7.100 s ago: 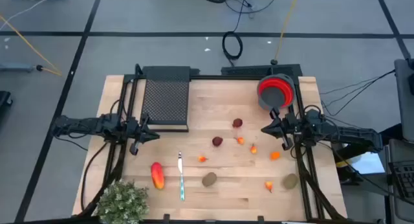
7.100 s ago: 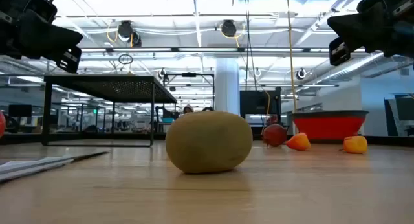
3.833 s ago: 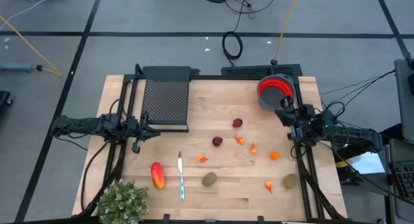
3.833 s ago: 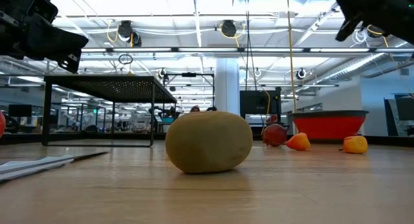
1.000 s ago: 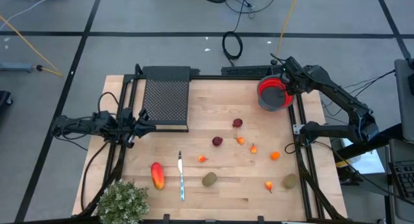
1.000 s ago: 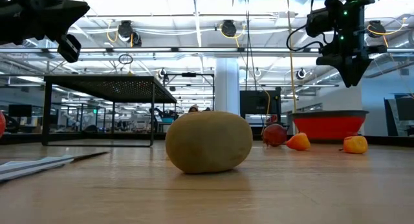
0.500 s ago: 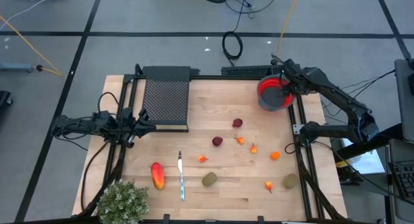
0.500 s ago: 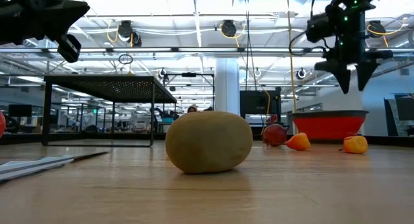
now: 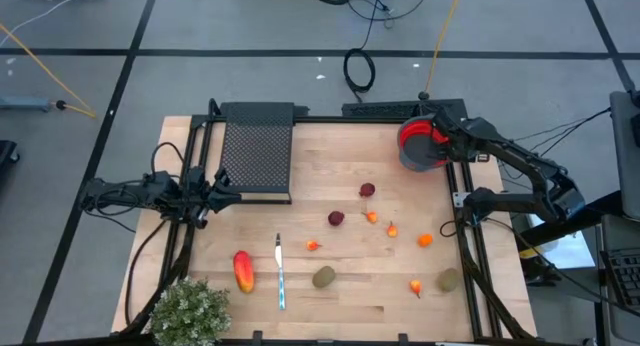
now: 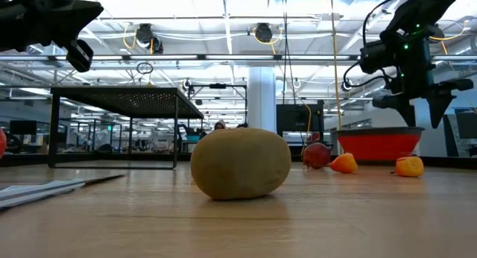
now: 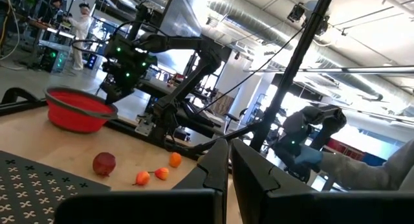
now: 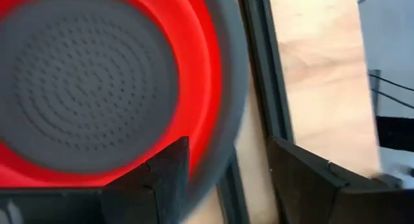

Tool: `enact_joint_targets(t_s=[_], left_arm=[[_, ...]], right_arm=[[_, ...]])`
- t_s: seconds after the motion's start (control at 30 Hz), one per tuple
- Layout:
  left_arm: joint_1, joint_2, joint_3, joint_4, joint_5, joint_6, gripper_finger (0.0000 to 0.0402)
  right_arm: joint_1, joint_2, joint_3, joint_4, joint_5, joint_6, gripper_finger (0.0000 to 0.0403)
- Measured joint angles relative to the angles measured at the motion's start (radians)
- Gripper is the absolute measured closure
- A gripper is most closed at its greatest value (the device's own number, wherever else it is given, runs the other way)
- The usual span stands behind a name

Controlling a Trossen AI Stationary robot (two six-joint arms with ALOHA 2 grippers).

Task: Pick & Place Fruit
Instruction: Put the red strainer bowl on the shelf

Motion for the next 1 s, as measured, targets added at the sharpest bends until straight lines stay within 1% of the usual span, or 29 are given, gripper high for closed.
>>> enact_joint_targets(t_s=[0.17,0.3,0.5,0.8,1.0], left_arm=[[0.000,0.000,0.000,0.000,0.000,0.000,0.0382],[0.000,0.000,0.000,0.000,0.000,0.000,0.0382],[0.000,0.000,0.000,0.000,0.000,0.000,0.0382],[0.000,0.000,0.000,0.000,0.000,0.000,0.0382],[0.000,0.000,0.000,0.000,0.000,0.000,0.0382]], right_arm=[[-0.026,0.000,-0.005,0.095,-0.052,0.000,0.0202],[-0.049,0.000,-0.005,0.143,-0.052,0.000,0.0206],[-0.073,0.000,-0.005,0.151,-0.053,0.000,0.0207],[-0.074,0.002,-0.005,0.154,-0.072,0.000,0.0207],[-0.077,0.032,-0.005,0.154,-0.072,-0.006,0.0207]])
